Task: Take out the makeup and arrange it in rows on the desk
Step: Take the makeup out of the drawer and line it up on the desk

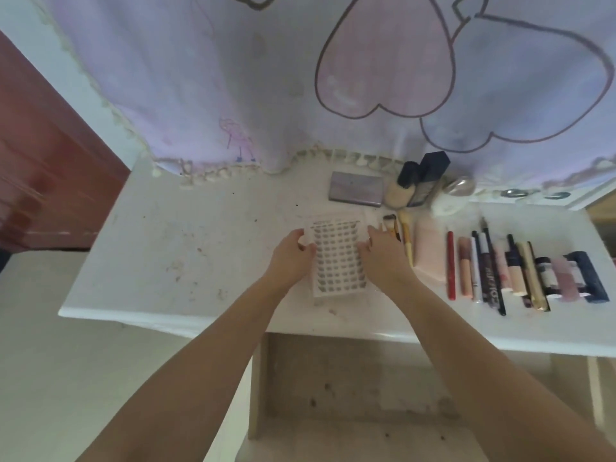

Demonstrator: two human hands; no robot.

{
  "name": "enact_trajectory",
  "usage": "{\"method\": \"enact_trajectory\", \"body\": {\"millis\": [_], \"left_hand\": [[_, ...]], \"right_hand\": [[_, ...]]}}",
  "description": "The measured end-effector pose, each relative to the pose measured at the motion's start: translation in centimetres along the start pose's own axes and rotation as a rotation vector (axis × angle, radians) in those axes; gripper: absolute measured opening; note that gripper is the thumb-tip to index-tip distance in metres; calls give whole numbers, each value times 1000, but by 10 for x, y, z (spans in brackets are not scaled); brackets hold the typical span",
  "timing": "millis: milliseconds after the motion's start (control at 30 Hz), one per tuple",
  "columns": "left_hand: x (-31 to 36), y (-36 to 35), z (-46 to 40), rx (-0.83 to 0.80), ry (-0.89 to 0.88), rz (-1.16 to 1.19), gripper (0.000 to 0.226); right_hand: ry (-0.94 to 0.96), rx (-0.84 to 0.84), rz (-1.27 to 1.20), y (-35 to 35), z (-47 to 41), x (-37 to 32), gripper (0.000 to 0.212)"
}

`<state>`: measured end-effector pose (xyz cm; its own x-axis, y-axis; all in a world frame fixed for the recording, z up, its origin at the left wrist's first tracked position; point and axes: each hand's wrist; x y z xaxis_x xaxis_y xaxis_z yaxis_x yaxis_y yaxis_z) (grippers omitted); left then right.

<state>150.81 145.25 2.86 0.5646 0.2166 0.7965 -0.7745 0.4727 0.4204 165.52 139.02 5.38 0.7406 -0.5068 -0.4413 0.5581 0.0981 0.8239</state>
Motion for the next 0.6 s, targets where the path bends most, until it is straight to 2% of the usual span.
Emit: {"method": "enact_trajectory", "body": {"millis": [200, 333, 500, 600], "left_hand": [[2, -11, -27, 56, -25, -305, 56], [8, -21, -24, 79, -20, -504, 53], [6, -19, -11, 118, -50, -549, 54], [-15, -23, 30, 210, -278, -433, 44]], "right_hand": [[1, 43, 88, -18, -24, 12, 26], [51, 103, 152, -17, -27, 17, 26], [61, 117, 18, -10, -11, 23, 42], [83, 184, -175, 0, 30, 46, 40]]}}
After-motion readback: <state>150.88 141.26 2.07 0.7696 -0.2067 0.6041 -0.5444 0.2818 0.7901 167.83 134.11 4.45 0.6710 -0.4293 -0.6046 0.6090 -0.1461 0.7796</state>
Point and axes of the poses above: each hand's wrist, its own z-axis away from the middle knuckle, its own y-axis out of the back of the hand, x = y × z, and after that the axes turned 5 degrees about z, right-handed
